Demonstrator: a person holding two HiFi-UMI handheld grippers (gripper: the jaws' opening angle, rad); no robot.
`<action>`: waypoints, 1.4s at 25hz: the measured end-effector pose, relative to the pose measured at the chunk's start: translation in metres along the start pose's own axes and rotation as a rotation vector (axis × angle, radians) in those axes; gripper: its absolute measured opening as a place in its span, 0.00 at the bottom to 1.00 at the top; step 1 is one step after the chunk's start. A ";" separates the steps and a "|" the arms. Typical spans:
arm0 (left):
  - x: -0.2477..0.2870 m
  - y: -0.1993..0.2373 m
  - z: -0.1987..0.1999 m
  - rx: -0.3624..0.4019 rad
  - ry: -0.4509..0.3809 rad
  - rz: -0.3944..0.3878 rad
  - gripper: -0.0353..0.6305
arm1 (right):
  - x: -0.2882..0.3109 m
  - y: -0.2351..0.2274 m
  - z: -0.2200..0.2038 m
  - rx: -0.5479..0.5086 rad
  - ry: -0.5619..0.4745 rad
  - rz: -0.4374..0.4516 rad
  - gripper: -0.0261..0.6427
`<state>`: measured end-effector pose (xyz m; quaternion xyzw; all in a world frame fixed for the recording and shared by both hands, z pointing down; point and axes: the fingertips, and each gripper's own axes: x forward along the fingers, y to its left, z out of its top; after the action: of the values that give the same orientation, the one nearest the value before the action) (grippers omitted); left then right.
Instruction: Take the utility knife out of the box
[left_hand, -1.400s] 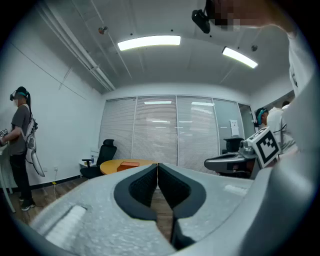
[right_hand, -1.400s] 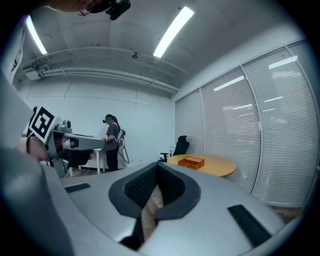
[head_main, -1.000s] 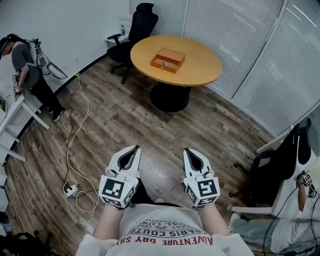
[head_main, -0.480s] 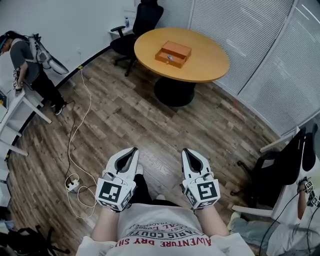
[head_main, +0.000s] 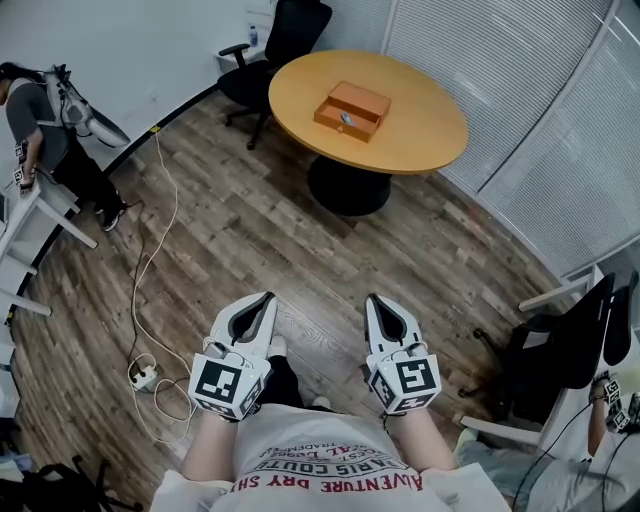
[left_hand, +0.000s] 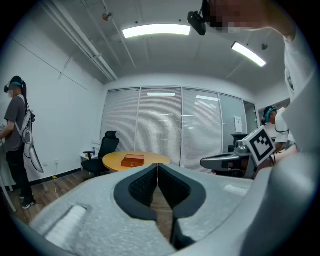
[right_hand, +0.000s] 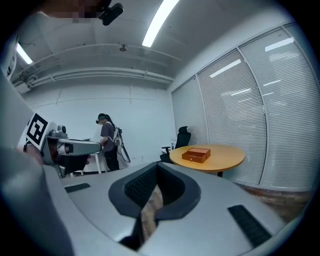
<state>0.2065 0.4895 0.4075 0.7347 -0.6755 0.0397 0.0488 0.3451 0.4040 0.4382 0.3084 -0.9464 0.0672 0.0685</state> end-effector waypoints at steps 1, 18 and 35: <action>0.007 0.007 0.002 -0.001 -0.002 -0.003 0.07 | 0.008 -0.002 0.001 0.009 0.005 -0.002 0.05; 0.096 0.176 0.041 -0.019 -0.050 -0.063 0.07 | 0.176 -0.001 0.047 -0.018 0.039 -0.102 0.05; 0.158 0.235 0.044 0.012 -0.051 -0.071 0.07 | 0.268 -0.026 0.046 -0.045 0.070 -0.104 0.05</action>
<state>-0.0149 0.3083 0.3878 0.7591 -0.6499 0.0232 0.0285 0.1424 0.2215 0.4409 0.3532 -0.9274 0.0528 0.1117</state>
